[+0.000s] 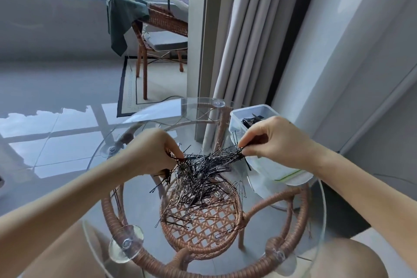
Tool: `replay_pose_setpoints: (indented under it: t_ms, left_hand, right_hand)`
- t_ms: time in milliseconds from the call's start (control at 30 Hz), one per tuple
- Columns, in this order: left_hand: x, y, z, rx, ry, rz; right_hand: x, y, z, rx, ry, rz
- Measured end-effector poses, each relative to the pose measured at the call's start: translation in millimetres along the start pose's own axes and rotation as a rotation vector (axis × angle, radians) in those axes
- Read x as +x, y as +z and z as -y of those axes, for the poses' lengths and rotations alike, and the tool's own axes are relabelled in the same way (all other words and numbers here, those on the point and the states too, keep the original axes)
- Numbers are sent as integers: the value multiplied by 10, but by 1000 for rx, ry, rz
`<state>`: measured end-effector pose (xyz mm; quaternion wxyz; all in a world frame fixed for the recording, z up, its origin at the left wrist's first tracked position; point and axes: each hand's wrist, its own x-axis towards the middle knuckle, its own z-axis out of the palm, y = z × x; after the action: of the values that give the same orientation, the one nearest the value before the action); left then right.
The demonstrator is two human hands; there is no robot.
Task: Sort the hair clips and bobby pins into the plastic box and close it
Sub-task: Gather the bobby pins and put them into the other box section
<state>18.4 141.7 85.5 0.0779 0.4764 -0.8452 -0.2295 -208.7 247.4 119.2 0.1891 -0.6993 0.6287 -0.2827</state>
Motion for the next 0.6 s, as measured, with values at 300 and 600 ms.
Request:
replay_pose_setpoints:
  t_ms: [300,600]
  left_hand:
    - [108,-150,-145,-5,-20,-29]
    - [157,-103,-254,1,-51,-1]
  right_hand:
    - [-68,-562,-237,232,85,-53]
    - [-172,-923,-901,162,279,28]
